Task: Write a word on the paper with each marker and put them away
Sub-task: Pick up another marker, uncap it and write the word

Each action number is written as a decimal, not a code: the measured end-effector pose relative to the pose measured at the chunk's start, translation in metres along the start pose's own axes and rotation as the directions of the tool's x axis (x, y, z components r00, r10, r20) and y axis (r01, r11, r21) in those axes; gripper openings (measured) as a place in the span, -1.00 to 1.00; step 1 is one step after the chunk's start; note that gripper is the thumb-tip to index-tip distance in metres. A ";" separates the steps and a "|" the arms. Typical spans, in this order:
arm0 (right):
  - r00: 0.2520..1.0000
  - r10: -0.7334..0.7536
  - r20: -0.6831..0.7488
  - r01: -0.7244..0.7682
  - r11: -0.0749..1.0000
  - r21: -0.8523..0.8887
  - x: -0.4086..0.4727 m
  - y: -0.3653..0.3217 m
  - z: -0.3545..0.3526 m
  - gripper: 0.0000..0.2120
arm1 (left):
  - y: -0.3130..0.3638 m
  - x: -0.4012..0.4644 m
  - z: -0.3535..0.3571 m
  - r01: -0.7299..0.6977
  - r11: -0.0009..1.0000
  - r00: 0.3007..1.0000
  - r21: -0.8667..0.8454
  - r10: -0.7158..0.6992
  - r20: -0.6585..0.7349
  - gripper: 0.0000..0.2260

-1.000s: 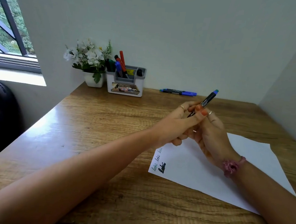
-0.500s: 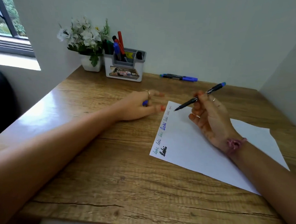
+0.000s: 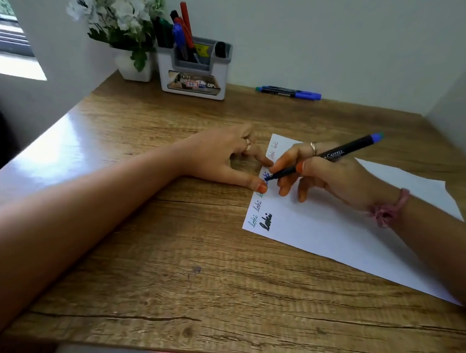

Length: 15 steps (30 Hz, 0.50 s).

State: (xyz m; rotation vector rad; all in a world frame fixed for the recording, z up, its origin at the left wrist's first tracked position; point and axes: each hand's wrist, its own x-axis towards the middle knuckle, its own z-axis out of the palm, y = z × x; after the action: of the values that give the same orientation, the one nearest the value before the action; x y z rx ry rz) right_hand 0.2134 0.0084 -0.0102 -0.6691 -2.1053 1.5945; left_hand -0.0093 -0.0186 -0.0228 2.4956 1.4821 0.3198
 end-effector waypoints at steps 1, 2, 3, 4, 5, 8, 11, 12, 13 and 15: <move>0.999 -0.025 0.036 0.026 0.999 -0.027 0.002 -0.003 -0.001 -0.78 | 0.000 0.001 0.000 0.002 1.000 1.000 0.001 -0.002 0.000 -0.47; 0.996 -0.056 0.065 0.059 0.997 -0.055 0.004 -0.004 -0.002 -0.83 | -0.002 0.002 0.000 0.003 1.000 1.000 0.008 -0.004 0.002 -0.48; 0.993 -0.082 0.084 0.089 0.993 -0.077 0.006 -0.003 -0.001 -0.85 | -0.003 0.003 0.001 0.003 1.000 1.000 0.015 -0.003 0.003 -0.49; 0.991 -0.098 0.091 0.106 0.991 -0.086 0.007 -0.001 0.001 -0.86 | -0.004 0.003 0.001 0.003 1.000 1.000 0.020 -0.003 0.003 -0.50; 0.991 -0.099 0.094 0.106 0.991 -0.076 0.007 0.002 0.003 -0.85 | -0.004 0.002 0.001 0.002 1.000 1.000 0.021 -0.002 0.003 -0.48; 0.991 -0.078 0.112 0.089 0.992 -0.088 0.006 0.008 0.007 -0.84 | -0.003 0.002 0.000 -0.005 0.999 1.000 0.031 0.005 0.010 -0.38; 0.990 -0.107 0.092 0.120 0.981 -0.154 0.006 0.012 0.008 -0.93 | -0.003 0.002 0.000 -0.002 1.000 1.000 0.024 0.001 0.015 -0.48; 0.989 -0.115 0.091 0.129 0.978 -0.164 0.005 0.013 0.009 -0.96 | -0.004 0.002 0.001 -0.007 1.000 1.000 0.023 0.007 0.012 -0.51; 0.989 -0.120 0.092 0.135 0.976 -0.174 0.005 0.014 0.009 -0.92 | -0.004 0.002 0.001 -0.015 1.000 1.000 0.021 0.015 0.008 -0.52; 0.987 -0.120 0.109 0.140 0.971 -0.194 0.005 0.014 0.010 -0.89 | -0.005 0.003 0.002 -0.025 0.999 1.000 0.021 0.025 0.000 -0.53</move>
State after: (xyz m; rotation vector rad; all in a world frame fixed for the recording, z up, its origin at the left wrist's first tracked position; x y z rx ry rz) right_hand 0.2050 0.0066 -0.0264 -0.5131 -2.3524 1.3810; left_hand -0.0112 -0.0142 -0.0259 2.5329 1.4631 0.3107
